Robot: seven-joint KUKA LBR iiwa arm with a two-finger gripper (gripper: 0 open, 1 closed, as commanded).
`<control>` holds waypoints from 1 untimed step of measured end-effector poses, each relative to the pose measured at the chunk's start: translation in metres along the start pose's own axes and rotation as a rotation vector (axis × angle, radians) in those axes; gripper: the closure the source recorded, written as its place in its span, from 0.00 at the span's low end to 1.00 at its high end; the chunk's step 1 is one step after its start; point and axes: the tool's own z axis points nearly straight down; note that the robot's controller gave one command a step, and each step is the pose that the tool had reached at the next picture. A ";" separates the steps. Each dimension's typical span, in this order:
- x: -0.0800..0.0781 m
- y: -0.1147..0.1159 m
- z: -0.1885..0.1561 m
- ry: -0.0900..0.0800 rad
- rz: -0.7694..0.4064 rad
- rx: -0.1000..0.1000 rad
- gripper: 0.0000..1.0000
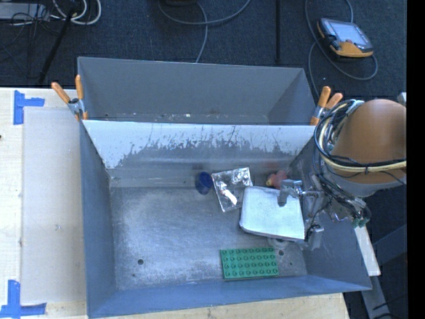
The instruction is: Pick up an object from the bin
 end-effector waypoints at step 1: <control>0.027 0.008 0.055 0.012 0.114 -0.005 0.00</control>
Offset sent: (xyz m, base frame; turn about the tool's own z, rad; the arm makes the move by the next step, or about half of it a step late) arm -0.0259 0.0016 -0.0526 0.1126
